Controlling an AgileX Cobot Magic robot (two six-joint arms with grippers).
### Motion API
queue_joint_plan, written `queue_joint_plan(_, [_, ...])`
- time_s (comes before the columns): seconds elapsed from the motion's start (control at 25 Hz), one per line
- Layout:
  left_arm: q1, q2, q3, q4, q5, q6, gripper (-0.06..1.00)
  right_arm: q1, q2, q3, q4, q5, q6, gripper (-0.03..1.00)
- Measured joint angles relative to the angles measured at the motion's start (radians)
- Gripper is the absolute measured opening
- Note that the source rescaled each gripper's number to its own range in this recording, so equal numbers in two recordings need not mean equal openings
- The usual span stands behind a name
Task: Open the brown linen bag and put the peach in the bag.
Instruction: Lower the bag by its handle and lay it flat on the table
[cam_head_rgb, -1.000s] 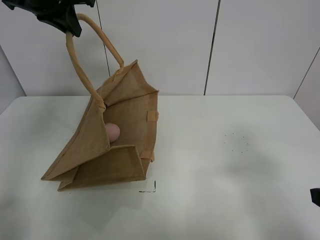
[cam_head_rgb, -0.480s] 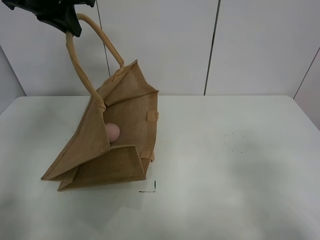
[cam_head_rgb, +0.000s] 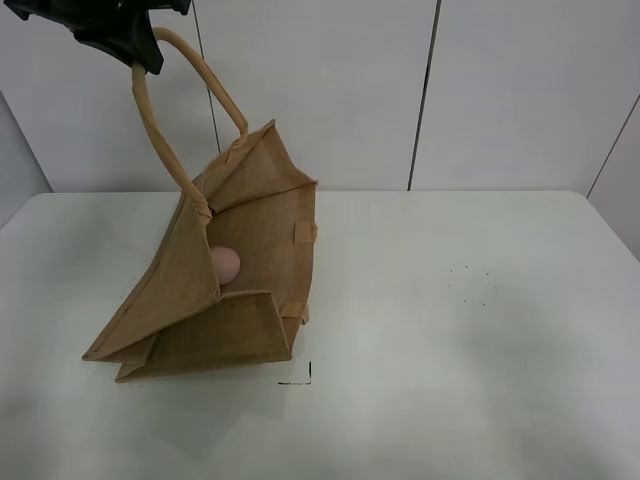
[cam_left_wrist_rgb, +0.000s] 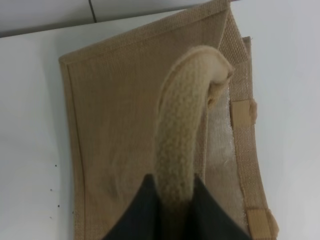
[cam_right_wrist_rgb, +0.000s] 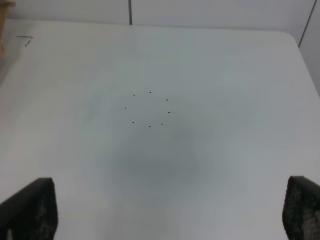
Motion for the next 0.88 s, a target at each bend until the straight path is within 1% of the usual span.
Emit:
queue_joint_plan(0.48, [0.0, 0.043, 0.008, -0.004, -0.01, 0.0, 0.0, 0.0, 0.0, 0.0, 0.002, 0.0, 0.0, 1.0])
queue_joint_plan(0.68, [0.0, 0.138, 0.062, -0.067, -0.064, 0.009, 0.0, 0.0, 0.0, 0.0, 0.004, 0.0, 0.0, 1.0])
queue_joint_plan(0.88, [0.0, 0.286, 0.07, -0.135, -0.108, 0.029, 0.0, 0.0, 0.0, 0.0, 0.004, 0.0, 0.0, 1.0])
